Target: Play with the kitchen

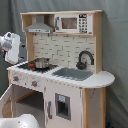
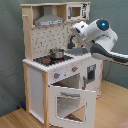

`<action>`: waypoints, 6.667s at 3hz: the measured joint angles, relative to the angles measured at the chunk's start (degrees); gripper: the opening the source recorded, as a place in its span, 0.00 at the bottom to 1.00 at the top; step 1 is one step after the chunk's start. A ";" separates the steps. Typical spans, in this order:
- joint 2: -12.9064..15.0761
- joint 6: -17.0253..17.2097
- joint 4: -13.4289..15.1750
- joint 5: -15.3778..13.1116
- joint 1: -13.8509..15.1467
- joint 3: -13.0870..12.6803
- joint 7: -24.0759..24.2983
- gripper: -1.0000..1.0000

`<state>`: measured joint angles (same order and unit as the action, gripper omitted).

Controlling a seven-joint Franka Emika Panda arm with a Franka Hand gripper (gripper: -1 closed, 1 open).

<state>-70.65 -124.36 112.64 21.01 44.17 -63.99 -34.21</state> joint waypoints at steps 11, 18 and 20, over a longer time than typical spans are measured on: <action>24.99 23.59 -27.45 13.29 33.69 -26.34 6.37 1.00; 25.53 40.82 -36.56 15.57 45.11 -28.39 2.00 0.00; 25.69 42.16 -29.12 15.12 43.27 -21.39 -3.88 0.00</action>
<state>-44.96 -82.20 83.53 36.12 87.44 -85.38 -38.09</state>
